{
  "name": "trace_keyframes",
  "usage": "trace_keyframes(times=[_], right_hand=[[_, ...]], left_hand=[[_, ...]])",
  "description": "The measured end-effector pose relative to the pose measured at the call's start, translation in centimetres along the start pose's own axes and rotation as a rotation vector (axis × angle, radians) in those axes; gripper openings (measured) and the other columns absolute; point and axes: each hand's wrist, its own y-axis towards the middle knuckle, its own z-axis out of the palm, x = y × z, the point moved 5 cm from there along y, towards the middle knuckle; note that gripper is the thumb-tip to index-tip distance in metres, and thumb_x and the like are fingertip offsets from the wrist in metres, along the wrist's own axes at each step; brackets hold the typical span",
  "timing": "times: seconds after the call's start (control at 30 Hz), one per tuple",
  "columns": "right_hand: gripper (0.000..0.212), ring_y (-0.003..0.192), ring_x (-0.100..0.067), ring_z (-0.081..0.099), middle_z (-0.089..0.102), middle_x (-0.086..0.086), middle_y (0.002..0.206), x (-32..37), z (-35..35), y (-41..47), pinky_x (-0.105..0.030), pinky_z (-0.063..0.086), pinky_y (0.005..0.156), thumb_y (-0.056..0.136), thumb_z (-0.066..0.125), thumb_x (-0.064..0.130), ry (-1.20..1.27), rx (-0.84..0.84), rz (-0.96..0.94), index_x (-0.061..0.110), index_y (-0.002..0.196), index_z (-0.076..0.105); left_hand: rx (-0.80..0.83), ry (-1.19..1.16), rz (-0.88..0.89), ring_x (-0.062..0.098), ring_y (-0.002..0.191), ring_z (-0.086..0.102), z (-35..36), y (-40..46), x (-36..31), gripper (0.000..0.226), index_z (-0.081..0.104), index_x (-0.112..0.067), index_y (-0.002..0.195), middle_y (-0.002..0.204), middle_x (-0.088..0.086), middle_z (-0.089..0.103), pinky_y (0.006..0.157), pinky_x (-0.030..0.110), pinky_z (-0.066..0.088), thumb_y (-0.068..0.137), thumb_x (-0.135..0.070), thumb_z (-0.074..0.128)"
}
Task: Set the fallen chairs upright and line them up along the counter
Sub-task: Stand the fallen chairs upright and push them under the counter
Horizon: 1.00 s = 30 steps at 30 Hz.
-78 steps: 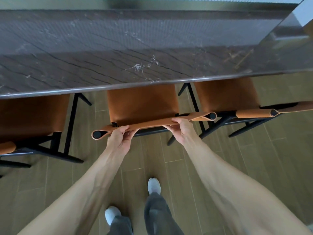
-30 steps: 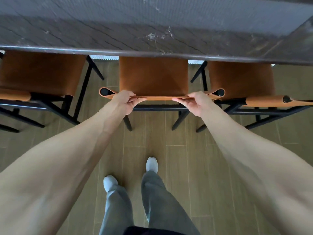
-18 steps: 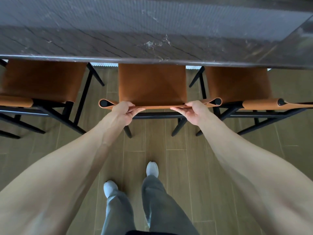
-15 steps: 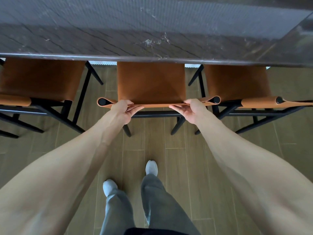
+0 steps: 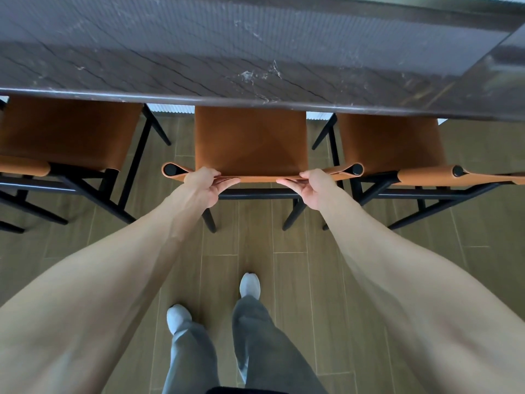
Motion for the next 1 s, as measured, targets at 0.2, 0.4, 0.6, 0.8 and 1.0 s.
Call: trace_keyframes(times=[0.2, 0.4, 0.6, 0.8, 1.0], right_hand=[[0.037, 0.113, -0.050, 0.064, 0.062, -0.023, 0.127, -0.1, -0.2, 0.2, -0.064, 0.058, 0.076, 0.098, 0.047, -0.014, 0.001, -0.007, -0.004, 0.008, 0.127, 0.054], [0.034, 0.109, -0.050, 0.066, 0.063, -0.023, 0.126, -0.1, -0.1, 0.1, -0.061, 0.060, 0.075, 0.099, 0.049, -0.011, -0.012, -0.007, 0.003, 0.008, 0.126, 0.055], [0.036, 0.096, -0.045, 0.068, 0.063, -0.021, 0.127, -0.3, 0.0, 0.5, -0.060, 0.060, 0.081, 0.100, 0.046, -0.011, 0.015, 0.003, -0.022, 0.008, 0.129, 0.053], [0.038, 0.110, -0.048, 0.066, 0.062, -0.022, 0.130, -0.4, 0.1, 0.4, -0.059, 0.060, 0.083, 0.100, 0.044, -0.012, 0.015, 0.033, -0.025, 0.007, 0.132, 0.052], [0.036, 0.104, -0.045, 0.068, 0.064, -0.023, 0.128, -0.5, -0.2, 0.5, -0.059, 0.060, 0.083, 0.100, 0.045, -0.012, 0.029, 0.019, -0.015, 0.005, 0.131, 0.053]], left_hand=[[-0.019, 0.017, 0.003, 0.045, 0.084, 0.070, -0.1, -0.1, 0.0, 0.035, 0.050, -0.003, 0.130, 0.110, 0.020, 0.062, 0.067, 0.052, 0.063, 0.097, 0.011, 0.051], [-0.014, -0.004, -0.013, 0.042, 0.080, 0.070, 0.0, 0.3, 0.2, 0.025, 0.052, -0.003, 0.117, 0.102, 0.019, 0.061, 0.068, 0.051, 0.063, 0.097, 0.011, 0.052], [0.006, 0.006, -0.011, 0.043, 0.078, 0.069, 0.1, 0.9, 0.1, 0.027, 0.050, 0.001, 0.122, 0.099, 0.021, 0.059, 0.073, 0.050, 0.063, 0.098, 0.012, 0.048], [0.005, 0.031, -0.035, 0.045, 0.082, 0.070, 0.0, 0.8, -0.1, 0.029, 0.050, 0.003, 0.126, 0.100, 0.023, 0.061, 0.069, 0.051, 0.063, 0.098, 0.012, 0.048], [-0.011, 0.047, -0.045, 0.044, 0.084, 0.072, -0.1, 0.7, -0.1, 0.031, 0.052, 0.002, 0.128, 0.103, 0.023, 0.064, 0.067, 0.049, 0.063, 0.098, 0.010, 0.050]])
